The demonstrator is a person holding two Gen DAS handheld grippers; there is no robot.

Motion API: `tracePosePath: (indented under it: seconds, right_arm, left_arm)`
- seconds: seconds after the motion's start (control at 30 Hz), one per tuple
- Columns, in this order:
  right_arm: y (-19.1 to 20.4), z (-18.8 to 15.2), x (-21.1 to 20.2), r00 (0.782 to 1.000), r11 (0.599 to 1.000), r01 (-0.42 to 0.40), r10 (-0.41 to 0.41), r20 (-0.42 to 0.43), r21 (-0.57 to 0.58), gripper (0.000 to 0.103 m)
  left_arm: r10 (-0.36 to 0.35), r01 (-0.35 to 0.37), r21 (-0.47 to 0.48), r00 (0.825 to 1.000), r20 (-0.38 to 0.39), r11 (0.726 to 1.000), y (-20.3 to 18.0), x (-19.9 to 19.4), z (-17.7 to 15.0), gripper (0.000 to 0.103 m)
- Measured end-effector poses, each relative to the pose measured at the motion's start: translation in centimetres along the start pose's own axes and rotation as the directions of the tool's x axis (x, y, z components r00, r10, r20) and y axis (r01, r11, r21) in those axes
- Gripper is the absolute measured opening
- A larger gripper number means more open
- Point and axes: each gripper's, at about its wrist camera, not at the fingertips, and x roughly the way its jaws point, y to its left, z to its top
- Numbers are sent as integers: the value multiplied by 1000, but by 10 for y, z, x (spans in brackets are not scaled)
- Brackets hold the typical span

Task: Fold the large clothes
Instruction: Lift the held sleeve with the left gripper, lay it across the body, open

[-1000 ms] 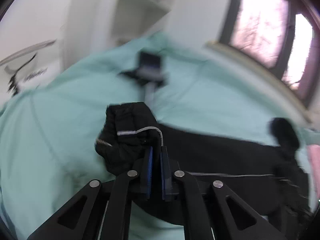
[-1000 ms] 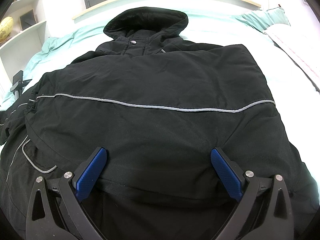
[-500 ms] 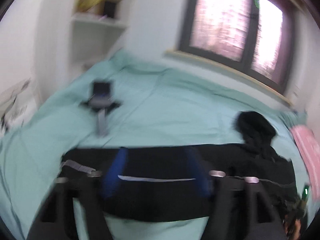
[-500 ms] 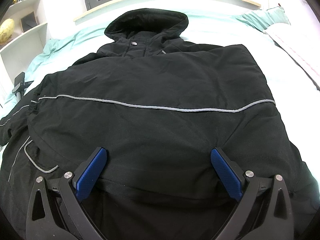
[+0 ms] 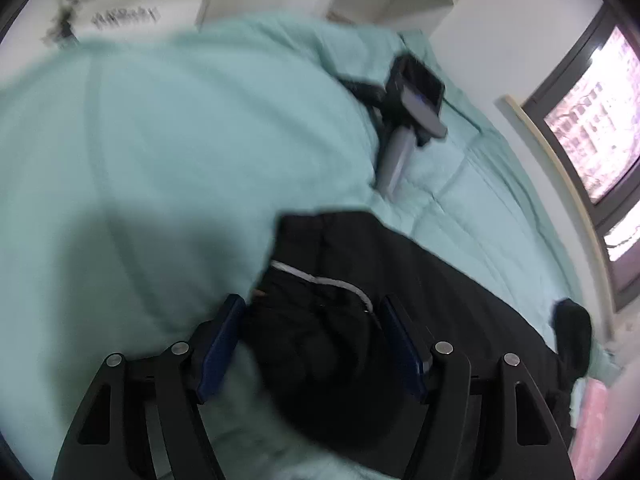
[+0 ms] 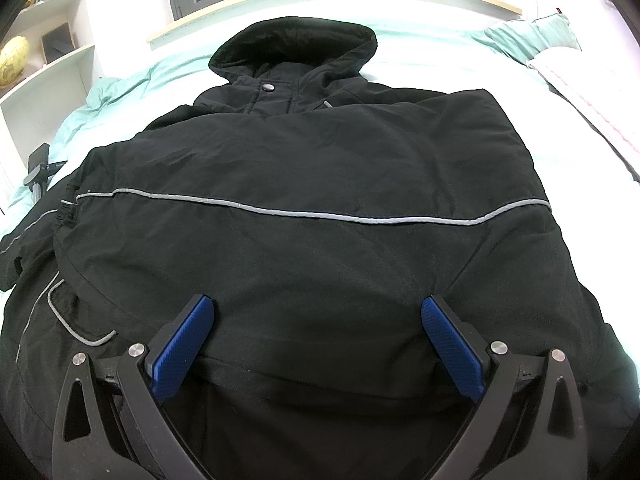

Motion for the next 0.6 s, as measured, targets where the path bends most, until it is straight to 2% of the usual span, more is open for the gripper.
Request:
tracePosePath:
  seconds: [0.07,0.13,0.2,0.27,0.37,0.4,0.43,0.47,0.53,0.57,0.6]
  right_arm:
    - [0,0,1,1000,1000,1,-1,0,-1,103]
    - [0,0,0,1000,1000,0,0,1,0,103]
    - [1,0,1,1000,1000,0,0,1,0,103]
    - [0,0,0,1000,1000,0,0,1,0,103]
    - [0,0,0,1000,1000,0,0,1,0,103]
    - [0,0,1,1000,1000,0,0,1,0,103]
    - [1,0,0,1000,1000,0,0,1,0,103]
    - [0,0,0,1000,1000,0,0,1,-1,103]
    - [1,0,1,1000,1000,0,0,1,-1,103]
    - [1,0,1,1000,1000,0,0,0,-1,103]
    - [1,0,1,1000,1000,1,-1,-2,-2,103]
  left_arm:
    - [-14,13,29,1000,29,999,-7,-2,-3,71]
    - [-119,114,87,991,60,990,-18,-16,-10,71]
    - [-169,152,165,981,91,974,-32,-31,-18,71]
    - [-150,123,221,982,114,968,-43,-34,-22,71]
    - [-57,48,223,998,33,974,-51,-4,-23,71]
    - [-28,24,220,999,18,975,-51,3,-25,67]
    - [-4,1,235,1000,10,972,-55,7,-29,49]
    - [-10,10,250,1000,0,968,-59,8,-29,37]
    - [-16,4,305,999,39,952,-77,-8,-36,29]
    - [-33,9,341,997,66,940,-88,-19,-40,23]
    - [-67,27,382,994,92,924,-104,-34,-45,22]
